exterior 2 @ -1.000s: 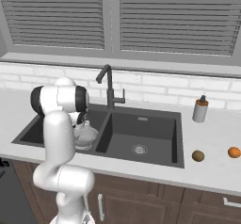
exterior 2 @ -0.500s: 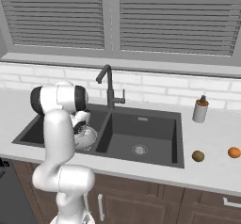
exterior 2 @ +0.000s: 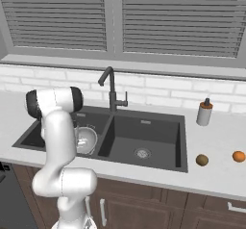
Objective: Put the colander in the sink, put the kiwi, banana, tangerine in the colander, and turn on the sink faucet and pour water over the colander.
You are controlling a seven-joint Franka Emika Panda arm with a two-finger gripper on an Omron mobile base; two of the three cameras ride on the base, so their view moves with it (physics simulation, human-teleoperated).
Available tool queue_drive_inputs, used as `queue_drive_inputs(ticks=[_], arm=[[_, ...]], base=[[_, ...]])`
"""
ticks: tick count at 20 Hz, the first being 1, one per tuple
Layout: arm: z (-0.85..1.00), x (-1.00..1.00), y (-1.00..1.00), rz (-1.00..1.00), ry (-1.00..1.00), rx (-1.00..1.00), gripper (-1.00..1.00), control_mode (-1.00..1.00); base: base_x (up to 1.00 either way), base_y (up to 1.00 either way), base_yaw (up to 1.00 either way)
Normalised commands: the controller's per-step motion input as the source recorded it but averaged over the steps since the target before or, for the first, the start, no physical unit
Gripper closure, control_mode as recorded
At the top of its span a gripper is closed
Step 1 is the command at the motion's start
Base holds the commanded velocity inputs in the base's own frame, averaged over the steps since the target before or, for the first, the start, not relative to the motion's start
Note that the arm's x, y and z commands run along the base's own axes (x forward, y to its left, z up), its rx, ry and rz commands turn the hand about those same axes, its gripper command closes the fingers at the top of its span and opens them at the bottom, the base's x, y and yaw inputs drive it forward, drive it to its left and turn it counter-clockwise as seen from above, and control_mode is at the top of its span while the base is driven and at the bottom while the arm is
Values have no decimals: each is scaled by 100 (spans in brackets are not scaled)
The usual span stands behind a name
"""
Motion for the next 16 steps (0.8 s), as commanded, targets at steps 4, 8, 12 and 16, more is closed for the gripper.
queue_drive_inputs(ticks=[4,8,12,16], arm=[[44,46,-6,-32,-3,0,-100,-100],[77,60,-10,-21,-2,0,-100,-100],[72,47,-9,-18,-8,0,-100,-100],[93,12,0,-11,-22,0,-100,-100]], base=[[0,0,0],[0,0,0],[0,0,0],[0,0,0]])
